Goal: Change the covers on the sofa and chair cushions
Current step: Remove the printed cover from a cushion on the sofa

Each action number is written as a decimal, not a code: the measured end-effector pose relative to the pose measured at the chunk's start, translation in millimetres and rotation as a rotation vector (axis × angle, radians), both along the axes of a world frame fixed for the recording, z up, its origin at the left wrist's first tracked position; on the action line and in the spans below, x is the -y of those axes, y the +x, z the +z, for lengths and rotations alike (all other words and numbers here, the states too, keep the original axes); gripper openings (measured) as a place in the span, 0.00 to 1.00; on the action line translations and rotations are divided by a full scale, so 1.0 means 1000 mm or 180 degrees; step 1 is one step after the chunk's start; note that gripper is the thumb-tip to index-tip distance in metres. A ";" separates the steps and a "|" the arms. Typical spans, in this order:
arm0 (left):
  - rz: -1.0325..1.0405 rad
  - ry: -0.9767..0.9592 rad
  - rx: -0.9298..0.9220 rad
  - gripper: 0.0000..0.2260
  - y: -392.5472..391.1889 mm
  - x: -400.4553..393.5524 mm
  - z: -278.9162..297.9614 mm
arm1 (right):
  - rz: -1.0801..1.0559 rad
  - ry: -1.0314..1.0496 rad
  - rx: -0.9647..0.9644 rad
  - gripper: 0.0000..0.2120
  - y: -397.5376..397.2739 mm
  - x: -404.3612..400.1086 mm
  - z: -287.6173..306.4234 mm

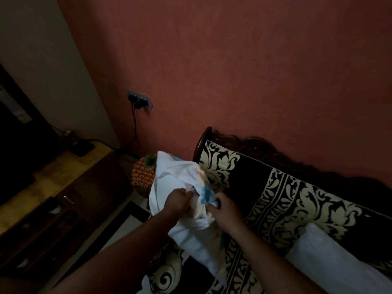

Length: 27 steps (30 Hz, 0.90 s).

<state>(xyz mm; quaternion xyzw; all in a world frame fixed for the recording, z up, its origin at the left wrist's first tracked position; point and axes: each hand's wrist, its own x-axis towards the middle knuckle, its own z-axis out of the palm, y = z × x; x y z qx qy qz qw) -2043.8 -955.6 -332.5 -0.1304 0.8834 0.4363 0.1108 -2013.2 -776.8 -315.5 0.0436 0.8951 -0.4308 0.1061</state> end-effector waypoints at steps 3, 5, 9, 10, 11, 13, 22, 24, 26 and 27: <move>0.0332 0.0187 -0.0097 0.21 0.001 0.005 0.001 | -0.0181 -0.0017 -0.0044 0.09 -0.010 -0.019 -0.002; 0.0474 0.0421 -0.0211 0.20 0.002 0.007 0.005 | -0.0266 0.0067 -0.0068 0.09 -0.013 -0.032 -0.005; 0.0805 0.0891 -0.0442 0.14 -0.001 0.012 0.018 | -0.0324 0.0425 0.0078 0.05 -0.015 -0.051 -0.021; 0.0920 0.0923 -0.0477 0.14 -0.003 0.014 0.021 | -0.0455 0.0307 0.0068 0.05 -0.015 -0.052 -0.021; 0.0994 0.0932 -0.0506 0.14 -0.006 0.016 0.023 | -0.0636 0.0047 0.0051 0.04 -0.015 -0.050 -0.019; 0.1064 0.0930 -0.0469 0.14 -0.008 0.017 0.025 | -0.0867 -0.0716 -0.0025 0.12 -0.013 -0.037 -0.004; 0.0880 0.0872 -0.0396 0.21 0.008 -0.005 0.022 | 0.0051 -0.0029 -0.0264 0.27 -0.019 -0.007 0.025; 0.0985 0.0986 -0.0386 0.20 0.010 -0.001 0.021 | -0.0002 -0.0460 -0.0150 0.25 -0.020 -0.011 0.024; 0.1029 0.1065 -0.0427 0.19 0.012 0.002 0.023 | -0.0110 -0.0892 -0.0068 0.26 -0.021 -0.012 0.020; 0.1032 0.1091 -0.0449 0.18 0.013 0.003 0.023 | -0.0221 -0.1011 -0.0019 0.27 -0.022 -0.012 0.016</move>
